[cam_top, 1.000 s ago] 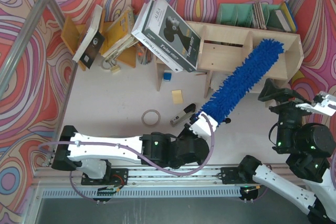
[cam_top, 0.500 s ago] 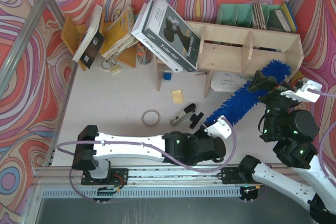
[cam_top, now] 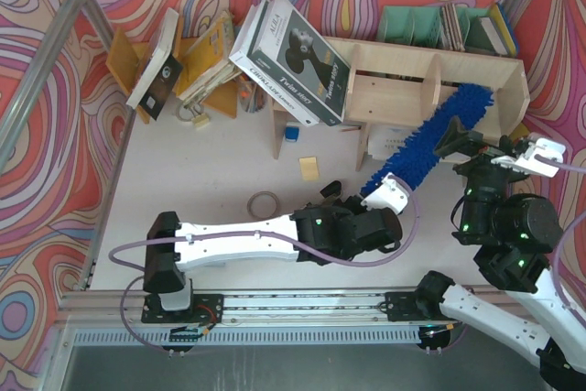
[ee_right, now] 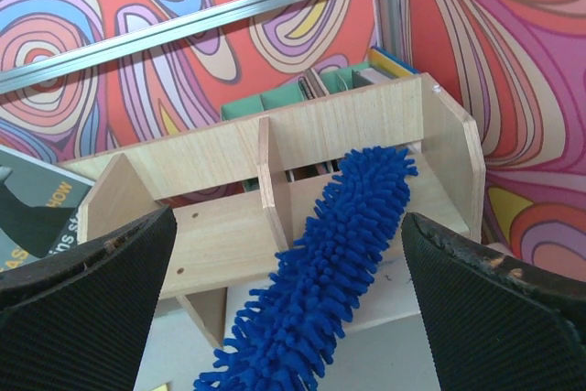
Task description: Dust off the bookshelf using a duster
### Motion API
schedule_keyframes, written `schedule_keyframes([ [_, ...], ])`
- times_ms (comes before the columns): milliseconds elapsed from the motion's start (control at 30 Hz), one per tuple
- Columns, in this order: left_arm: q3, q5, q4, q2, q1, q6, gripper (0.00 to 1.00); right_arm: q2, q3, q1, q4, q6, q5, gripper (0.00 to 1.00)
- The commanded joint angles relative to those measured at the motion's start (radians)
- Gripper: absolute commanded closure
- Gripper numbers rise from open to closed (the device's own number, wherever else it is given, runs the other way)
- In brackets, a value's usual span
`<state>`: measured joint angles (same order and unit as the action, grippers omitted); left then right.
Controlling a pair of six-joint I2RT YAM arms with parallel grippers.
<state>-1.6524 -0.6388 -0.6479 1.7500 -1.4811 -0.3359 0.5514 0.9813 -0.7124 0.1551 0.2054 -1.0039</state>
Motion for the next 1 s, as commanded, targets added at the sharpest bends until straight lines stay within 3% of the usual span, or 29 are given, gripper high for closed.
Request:
schedule_keyframes([
  [0, -0.103, 0.03, -0.032, 0.066, 0.012, -0.018, 1.0, -0.014, -0.052, 0.002, 0.12, 0.111, 0.037, 0.01],
  [400, -0.287, 0.125, -0.111, 0.182, 0.015, 0.014, 1.0, -0.104, -0.175, 0.002, 0.201, 0.138, 0.067, 0.01],
  [833, 0.035, 0.109, 0.016, -0.062, -0.033, -0.015, 1.0, -0.099, -0.192, 0.002, 0.242, 0.147, 0.057, 0.01],
  [967, 0.061, 0.094, 0.054, -0.077, -0.028, -0.014, 1.0, -0.108, -0.203, 0.003, 0.269, 0.166, 0.046, 0.01],
])
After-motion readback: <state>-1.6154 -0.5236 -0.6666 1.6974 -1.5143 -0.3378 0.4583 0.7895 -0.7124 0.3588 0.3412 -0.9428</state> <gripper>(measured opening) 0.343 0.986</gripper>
